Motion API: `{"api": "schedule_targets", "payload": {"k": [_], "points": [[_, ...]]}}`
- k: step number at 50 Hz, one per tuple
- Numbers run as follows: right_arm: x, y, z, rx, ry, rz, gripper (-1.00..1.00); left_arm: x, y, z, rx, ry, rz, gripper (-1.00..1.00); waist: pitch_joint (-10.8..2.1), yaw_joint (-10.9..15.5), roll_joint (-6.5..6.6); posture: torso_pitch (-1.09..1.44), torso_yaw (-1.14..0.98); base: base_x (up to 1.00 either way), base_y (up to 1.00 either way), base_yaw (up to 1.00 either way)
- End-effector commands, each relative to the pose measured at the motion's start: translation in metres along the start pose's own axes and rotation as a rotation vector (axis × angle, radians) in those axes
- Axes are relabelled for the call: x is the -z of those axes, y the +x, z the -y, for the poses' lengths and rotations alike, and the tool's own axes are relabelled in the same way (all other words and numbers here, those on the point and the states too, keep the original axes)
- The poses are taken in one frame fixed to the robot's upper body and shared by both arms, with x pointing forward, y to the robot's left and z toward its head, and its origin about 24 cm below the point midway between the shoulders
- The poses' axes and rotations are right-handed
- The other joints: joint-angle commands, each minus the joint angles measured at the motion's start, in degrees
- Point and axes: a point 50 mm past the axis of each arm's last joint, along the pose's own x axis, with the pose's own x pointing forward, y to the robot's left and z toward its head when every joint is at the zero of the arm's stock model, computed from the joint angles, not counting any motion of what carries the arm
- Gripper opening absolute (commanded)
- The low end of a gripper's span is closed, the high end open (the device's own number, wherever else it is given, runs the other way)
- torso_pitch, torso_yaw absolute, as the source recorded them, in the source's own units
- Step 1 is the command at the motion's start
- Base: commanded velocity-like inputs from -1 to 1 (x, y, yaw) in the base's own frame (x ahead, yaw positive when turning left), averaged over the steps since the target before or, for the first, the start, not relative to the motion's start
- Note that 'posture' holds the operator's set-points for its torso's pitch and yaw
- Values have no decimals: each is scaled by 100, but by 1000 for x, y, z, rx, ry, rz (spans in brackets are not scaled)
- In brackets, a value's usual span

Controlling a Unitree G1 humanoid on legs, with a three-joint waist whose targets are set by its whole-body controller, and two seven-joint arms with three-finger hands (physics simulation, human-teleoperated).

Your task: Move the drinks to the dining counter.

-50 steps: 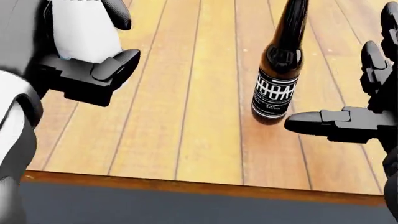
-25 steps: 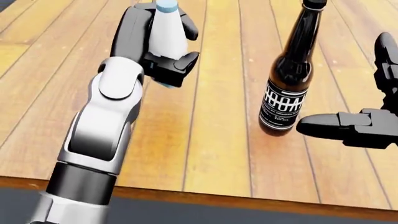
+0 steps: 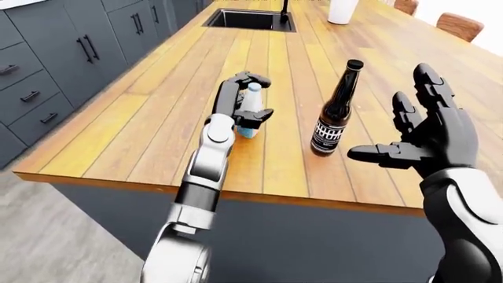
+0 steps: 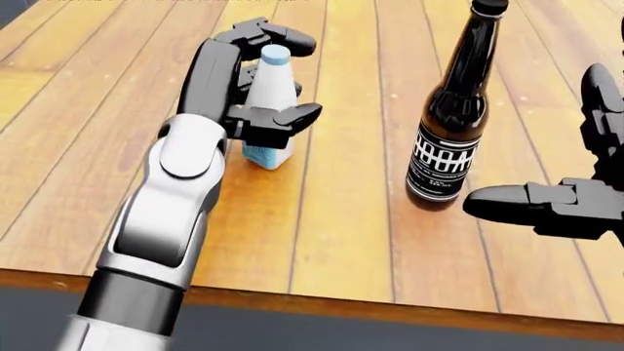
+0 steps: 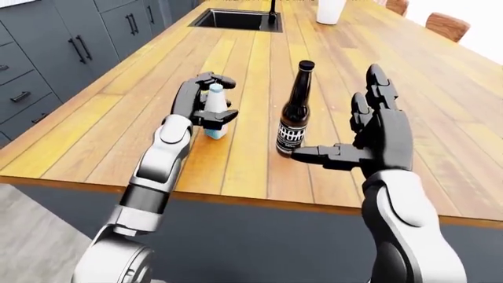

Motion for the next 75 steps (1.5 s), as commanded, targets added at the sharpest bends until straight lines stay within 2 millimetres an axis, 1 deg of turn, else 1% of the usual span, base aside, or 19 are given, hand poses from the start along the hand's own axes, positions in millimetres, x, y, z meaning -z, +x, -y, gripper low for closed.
{"api": "schedule_targets", "payload": {"k": [1, 20, 23, 31, 40, 43, 47, 54, 56, 57, 58, 59, 60, 61, 63, 70, 72, 73, 75], "points": [[-12, -1, 1, 4, -9, 79, 100, -23, 2, -4, -15, 2, 96, 26, -132, 1, -22, 0, 0, 0, 0, 0], [-17, -5, 5, 11, -10, 88, 100, -29, -15, -24, -45, -9, 111, 63, -132, -11, 2, 0, 0, 0, 0, 0], [-20, -7, 6, 16, -15, 94, 100, -28, -24, -36, -87, -1, 94, 100, -132, -16, 15, 0, 0, 0, 0, 0], [-21, -10, 9, 35, -28, 97, 100, -34, -48, -57, -146, 3, 106, 100, -113, -23, 44, 0, 0, 0, 0, 0], [-17, -13, 12, 66, -23, 100, 100, -50, -120, -71, -182, -27, 143, 100, -305, -64, 133, 0, 0, -17, 0, 0], [-19, -18, 11, 63, -26, 108, 100, -51, -132, -75, -185, -27, 147, 100, -232, -52, 154, 0, 0, -79, 2, 0], [-20, -21, 9, 54, -30, 111, 100, -52, -143, -78, -179, -44, 151, 100, -176, -82, -198, 0, 0, -92, 28, 0], [-27, -26, 6, 39, 8, 124, 100, -59, -147, -84, -186, -52, 165, 100, -144, 19, -175, 0, 0, -93, 52, 0], [-25, -27, 5, 25, 2, 122, 100, -60, -148, -86, -190, -50, 167, 100, -165, -11, -26, 0, 0, -50, 66, 0], [-25, -27, 5, 20, -1, 126, 100, -62, -149, -88, -193, -48, 170, 100, 65, 43, 99, 0, 0, 0, 0, 99], [-28, -28, 4, 8, 12, 139, 100, -63, -150, -89, -195, -48, 172, 100, 257, 129, 513, 0, 0, 0, 0, 100], [-29, -29, 4, 9, 11, 143, 100, -63, -152, -89, -194, -47, 173, 100, 165, 289, 878, 0, 0, 0, 0, 100], [-30, -29, 3, 6, 13, 146, 100, -64, -153, -89, -192, -47, 172, 100, 386, 241, 821, 0, 0, 0, 0, 100], [-31, -30, 2, 4, 10, 148, 100, -64, -153, -89, -192, -47, 173, 100, 276, 184, 558, 0, 0, 0, 0, 100], [-32, -31, -1, -7, 7, 151, 100, -63, -153, -88, -187, -49, 171, 100, 20, 295, 385, 0, 0, 0, 0, 100], [-30, -34, -7, -24, -3, 158, 100, -65, -162, -85, -170, -64, 169, 100, 170, 258, -311, 0, 0, 0, 0, 100], [-30, -35, -9, -33, -7, 160, 100, -65, -164, -85, -171, -68, 166, 100, -7, 165, -767, 0, 0, 0, 0, 100], [-31, -36, -9, -33, -6, 161, 100, -63, -165, -85, -171, -70, 162, 100, 277, 178, -439, 0, 0, 0, 0, 100], [-31, -37, -10, -37, -8, 163, 100, -59, -166, -84, -161, -63, 145, 100, 173, 188, -371, 0, 0, 0, 0, 100]]}}
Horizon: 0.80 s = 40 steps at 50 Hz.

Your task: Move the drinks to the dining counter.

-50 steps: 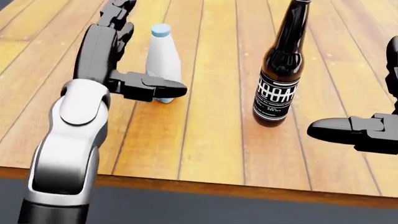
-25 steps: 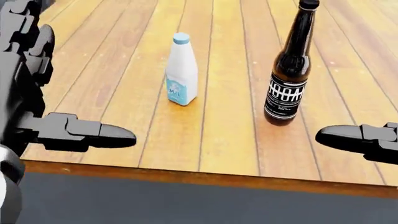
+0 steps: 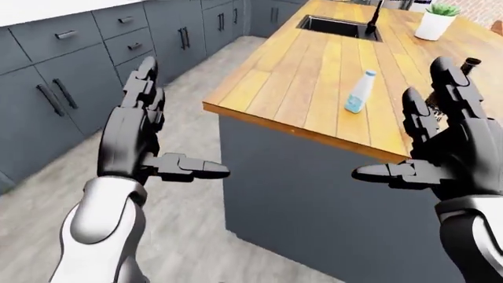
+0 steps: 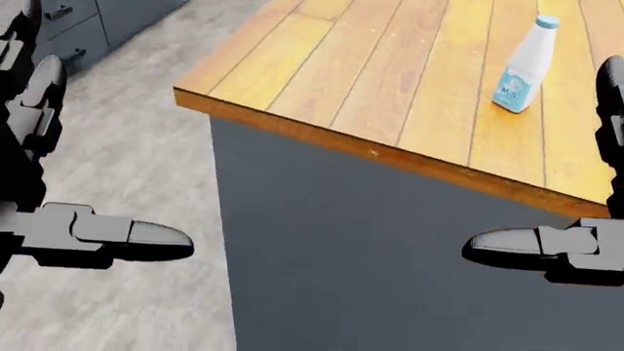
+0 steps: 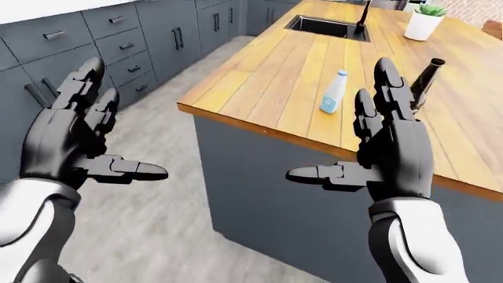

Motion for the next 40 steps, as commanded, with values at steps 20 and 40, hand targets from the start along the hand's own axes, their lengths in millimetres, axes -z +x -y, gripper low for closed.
{"api": "schedule_targets", "payload": {"k": [20, 40], "points": [[-7, -7, -3, -31, -9, 72, 100, -16, -8, 1, -1, 7, 85, 100, -35, -35, 176, 0, 0, 3, 0, 100], [1, -4, -7, -34, -16, 63, 100, -7, -7, 5, 8, -10, 67, 100, -250, 49, 681, 0, 0, 31, 0, 100]]}}
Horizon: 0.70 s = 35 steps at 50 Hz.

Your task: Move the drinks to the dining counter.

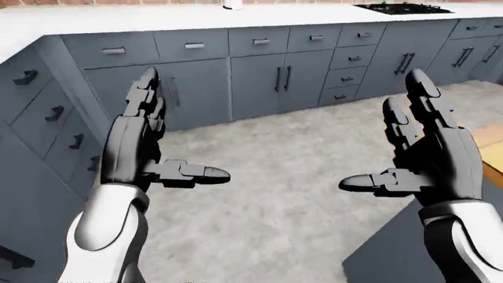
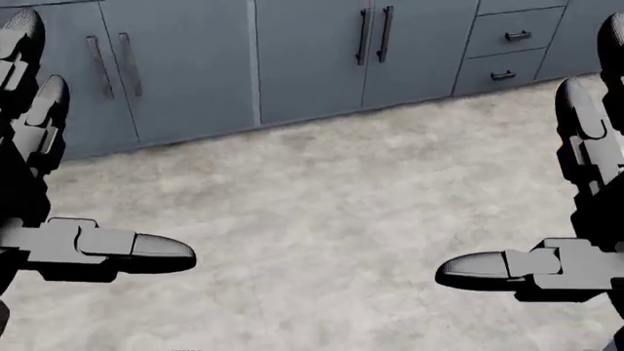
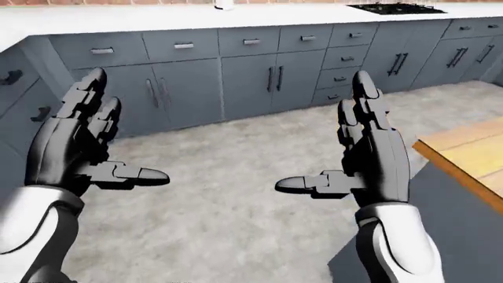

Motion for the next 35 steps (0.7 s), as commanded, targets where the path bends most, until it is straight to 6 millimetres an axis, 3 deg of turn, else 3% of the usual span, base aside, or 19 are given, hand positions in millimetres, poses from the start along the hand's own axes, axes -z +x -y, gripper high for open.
{"api": "schedule_targets", "payload": {"k": [1, 5, 8, 10, 11, 12, 13, 16, 20, 22, 24, 25, 26, 27, 28, 30, 35], "points": [[-14, -2, 3, 27, -26, 96, 100, -14, -2, 4, 22, 5, 105, 100, -89, -15, -29, 0, 0, 30, 0, 100], [-11, -1, 3, 26, -30, 92, 100, -17, 0, 3, 22, 6, 111, 100, 34, -11, -239, 0, 0, 31, 0, 100], [-14, -2, 1, 21, -33, 96, 100, -18, -2, 2, 21, 4, 113, 100, 39, -28, -435, 0, 0, 31, 0, 100], [-14, -2, 1, 20, -35, 97, 100, -19, -3, 0, 16, 2, 115, 100, 0, -32, -661, 0, 0, 31, 0, 100], [-14, -2, 1, 20, -36, 97, 100, -19, -3, 0, 15, 1, 115, 100, -89, -60, -859, 0, 0, 30, 0, 100], [-14, -1, 1, 21, -39, 98, 100, -17, -2, 2, 17, -1, 112, 100, -55, -130, -666, 0, 0, 31, 0, 100], [-14, -1, 1, 20, -40, 99, 100, -16, -1, 3, 20, -4, 110, 100, 69, -140, -680, 0, 0, 30, 0, 100], [-13, -3, 2, 21, -41, 100, 100, -20, -4, 5, 27, -3, 116, 100, -37, -145, -647, 0, 0, 31, 0, 100], [-14, -3, 3, 23, -41, 103, 100, -23, -3, 5, 25, -2, 123, 100, -13, -226, -439, 0, 0, 31, 0, 100], [-14, -3, 2, 20, -44, 105, 100, -25, -4, 3, 21, -4, 127, 100, -61, -246, -306, 0, 0, 31, 0, 100], [-14, -3, 2, 19, -47, 105, 100, -25, -4, 3, 22, -3, 128, 100, -151, -222, -54, 0, 0, 31, 0, 100], [-14, -3, 1, 18, -48, 107, 100, -24, -4, 2, 20, -3, 127, 100, -361, -177, 207, 0, 0, 31, 0, 100], [-14, -3, 1, 16, -48, 107, 100, -24, -5, 2, 19, -4, 127, 100, -22, -143, 85, 0, 0, 31, 0, 100], [-15, -3, 1, 14, -49, 108, 100, -24, -5, 1, 17, -5, 127, 100, 35, -146, 122, 0, 0, 30, 0, 100], [-15, -3, 0, 13, -49, 108, 100, -23, -5, 0, 14, -7, 127, 100, -52, -33, 52, 0, 0, 32, 0, 100], [-13, -4, 0, 12, -48, 106, 100, -23, -5, -1, 13, -4, 127, 100, -93, 19, -64, 0, 0, 31, 0, 100], [-11, -4, -3, 5, -51, 103, 100, -23, -6, -2, 12, -4, 129, 100, 57, 8, -388, 0, 0, 32, 0, 100]]}}
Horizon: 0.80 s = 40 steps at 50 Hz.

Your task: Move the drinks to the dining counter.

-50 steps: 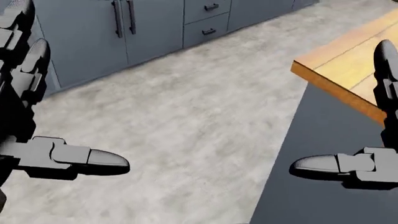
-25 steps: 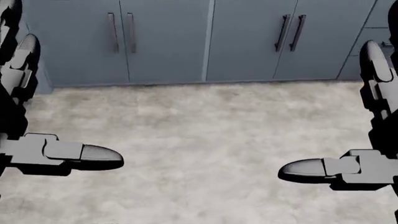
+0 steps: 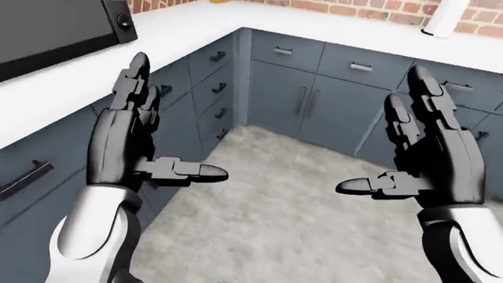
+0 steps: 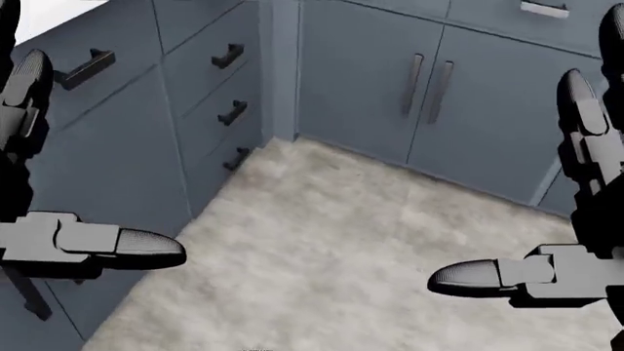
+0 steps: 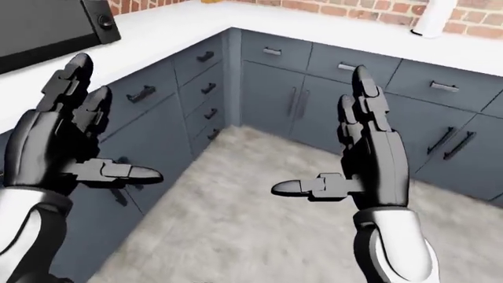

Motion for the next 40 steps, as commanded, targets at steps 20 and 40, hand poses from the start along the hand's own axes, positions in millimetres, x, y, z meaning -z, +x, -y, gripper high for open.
{"api": "schedule_targets", "payload": {"k": [20, 40], "points": [[-6, -1, 2, 15, -14, 54, 100, -3, -3, 2, 9, -4, 50, 100, -96, -152, 576, 0, 0, 31, 0, 100], [-6, 0, -2, 5, -12, 53, 100, -5, -3, -5, -7, -12, 58, 100, -132, -247, 42, 0, 0, 32, 0, 100]]}}
